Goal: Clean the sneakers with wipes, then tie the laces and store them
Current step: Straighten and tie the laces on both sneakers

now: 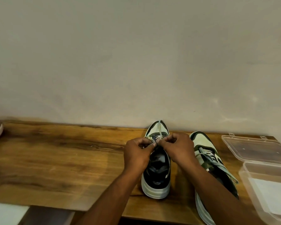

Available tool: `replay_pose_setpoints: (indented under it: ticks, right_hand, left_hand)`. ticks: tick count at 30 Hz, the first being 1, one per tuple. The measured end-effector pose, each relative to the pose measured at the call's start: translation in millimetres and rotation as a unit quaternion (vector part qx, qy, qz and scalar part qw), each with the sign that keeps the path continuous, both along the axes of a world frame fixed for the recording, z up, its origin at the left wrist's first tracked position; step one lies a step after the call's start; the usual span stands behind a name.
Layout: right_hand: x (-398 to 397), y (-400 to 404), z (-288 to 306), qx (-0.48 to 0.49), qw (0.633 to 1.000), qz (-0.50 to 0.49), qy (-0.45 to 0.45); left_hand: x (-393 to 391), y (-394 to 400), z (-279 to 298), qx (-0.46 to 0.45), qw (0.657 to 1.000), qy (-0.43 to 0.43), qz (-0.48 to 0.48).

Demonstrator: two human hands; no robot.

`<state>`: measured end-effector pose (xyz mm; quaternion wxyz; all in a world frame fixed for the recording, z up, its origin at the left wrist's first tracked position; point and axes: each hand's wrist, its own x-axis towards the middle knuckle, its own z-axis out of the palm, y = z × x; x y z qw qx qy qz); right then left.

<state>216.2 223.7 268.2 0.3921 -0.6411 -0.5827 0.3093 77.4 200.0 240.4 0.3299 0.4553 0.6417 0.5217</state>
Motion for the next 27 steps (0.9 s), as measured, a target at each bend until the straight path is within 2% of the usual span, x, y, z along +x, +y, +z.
replay_pose_setpoints:
  ticks: [6, 16, 20, 27]
  right_hand:
    - [-3.0, 4.7, -1.2, -0.047, 0.995, -0.003, 0.084]
    - [-5.0, -0.9, 3.3, -0.053, 0.972, 0.036, 0.224]
    - [-4.5, -6.5, 8.2, -0.039, 0.965, 0.040, 0.256]
    - [0.0, -11.2, 16.4, -0.025, 0.956, 0.048, 0.289]
  left_hand:
    - [6.5, 4.5, -1.5, 0.011, 1.000, -0.013, 0.017]
    - [11.7, 1.0, 11.8, 0.047, 0.991, -0.126, 0.018]
    - [17.6, -2.4, 20.6, 0.037, 0.980, -0.193, 0.027]
    - [23.2, -6.6, 28.7, 0.044, 0.967, -0.249, 0.028]
